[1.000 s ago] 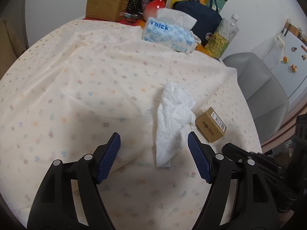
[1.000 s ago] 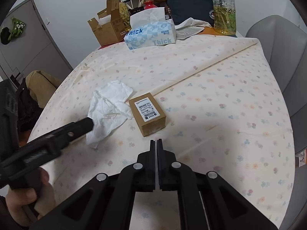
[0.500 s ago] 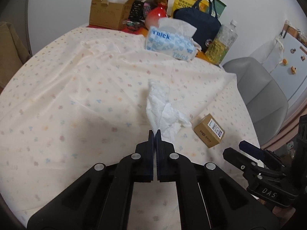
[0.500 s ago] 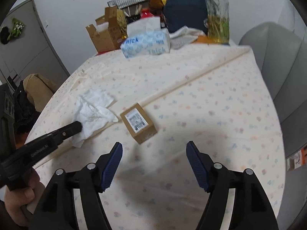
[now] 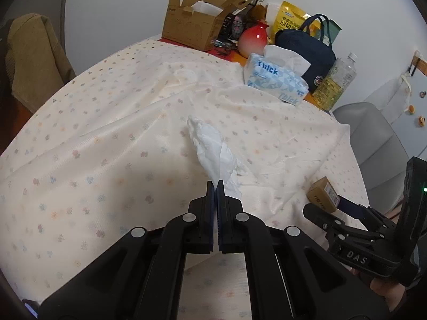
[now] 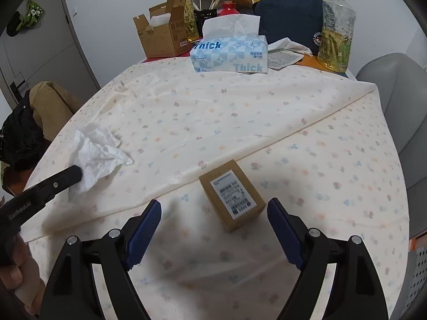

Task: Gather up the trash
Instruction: 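Grasp the small brown box with the right gripper while the left holds the tissue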

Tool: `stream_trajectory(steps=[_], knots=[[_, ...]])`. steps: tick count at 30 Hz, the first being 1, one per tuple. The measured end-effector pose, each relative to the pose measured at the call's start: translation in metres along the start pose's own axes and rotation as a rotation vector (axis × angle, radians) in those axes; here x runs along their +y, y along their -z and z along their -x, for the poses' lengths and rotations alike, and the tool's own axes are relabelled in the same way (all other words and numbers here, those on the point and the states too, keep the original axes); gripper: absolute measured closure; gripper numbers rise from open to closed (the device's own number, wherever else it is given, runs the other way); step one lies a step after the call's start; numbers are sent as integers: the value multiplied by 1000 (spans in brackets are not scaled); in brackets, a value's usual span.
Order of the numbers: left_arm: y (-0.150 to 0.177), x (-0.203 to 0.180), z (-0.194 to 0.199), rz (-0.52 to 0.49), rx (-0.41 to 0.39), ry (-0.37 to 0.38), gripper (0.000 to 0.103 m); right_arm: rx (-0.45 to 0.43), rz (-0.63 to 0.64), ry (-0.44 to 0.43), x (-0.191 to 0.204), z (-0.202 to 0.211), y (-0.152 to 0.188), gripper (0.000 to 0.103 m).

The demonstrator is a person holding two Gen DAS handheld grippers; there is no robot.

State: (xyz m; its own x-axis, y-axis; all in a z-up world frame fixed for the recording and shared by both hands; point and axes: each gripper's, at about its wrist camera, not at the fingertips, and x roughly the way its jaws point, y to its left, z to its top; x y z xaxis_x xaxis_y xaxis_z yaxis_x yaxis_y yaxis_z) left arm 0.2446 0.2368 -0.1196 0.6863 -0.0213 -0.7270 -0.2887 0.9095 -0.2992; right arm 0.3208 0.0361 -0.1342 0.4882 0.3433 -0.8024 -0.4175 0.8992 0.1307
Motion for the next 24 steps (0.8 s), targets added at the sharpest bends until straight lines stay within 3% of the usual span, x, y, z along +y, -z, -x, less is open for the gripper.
stream_trajectory(steps=[2,10,24], knots=[[1,2,-2,2,4,-1,100,4,3,19,-1,-5,-1,62],[3,-10,-1,-17,7,26,100,-11,-22,-2,-11,14,4,67],[24,-81,32,-113,-8,152,100,-102,-112,10,-57,114,56,67]])
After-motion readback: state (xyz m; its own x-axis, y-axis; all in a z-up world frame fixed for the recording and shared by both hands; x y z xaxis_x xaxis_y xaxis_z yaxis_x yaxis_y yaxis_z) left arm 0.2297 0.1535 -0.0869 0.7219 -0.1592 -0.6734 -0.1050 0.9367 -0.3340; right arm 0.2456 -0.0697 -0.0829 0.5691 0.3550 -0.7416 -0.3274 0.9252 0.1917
